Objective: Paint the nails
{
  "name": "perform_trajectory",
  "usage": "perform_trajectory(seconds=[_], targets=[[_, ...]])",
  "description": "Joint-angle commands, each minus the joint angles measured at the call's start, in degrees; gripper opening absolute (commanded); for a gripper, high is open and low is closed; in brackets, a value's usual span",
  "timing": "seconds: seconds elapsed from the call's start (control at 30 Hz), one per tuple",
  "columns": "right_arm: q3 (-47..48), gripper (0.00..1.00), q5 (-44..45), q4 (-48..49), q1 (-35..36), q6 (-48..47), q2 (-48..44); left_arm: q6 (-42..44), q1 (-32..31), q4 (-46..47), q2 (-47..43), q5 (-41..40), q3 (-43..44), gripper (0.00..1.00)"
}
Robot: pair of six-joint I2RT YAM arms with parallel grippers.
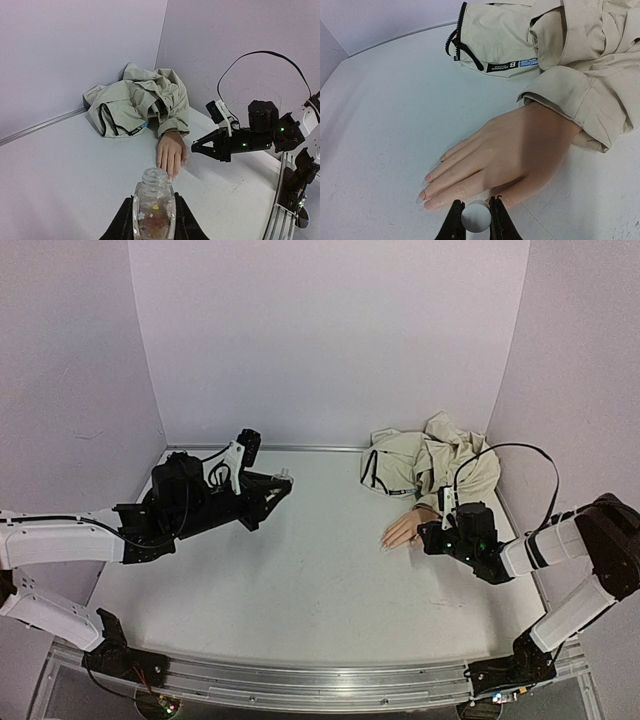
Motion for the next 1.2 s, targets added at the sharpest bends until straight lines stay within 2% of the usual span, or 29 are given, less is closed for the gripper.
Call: perform_trajectory(seconds=[0.0, 1.17], targets=[[0.9, 0.0, -0.6, 3.3, 0.2, -0.4, 0.5, 0.5, 0.3, 2.8, -1.6, -0.6, 0.2, 0.0], [2.4, 0.0, -0.8, 1.8, 0.2, -0.2, 3.1, 0.6, 0.3, 2.8, -3.1, -1.3, -0.9, 0.0]])
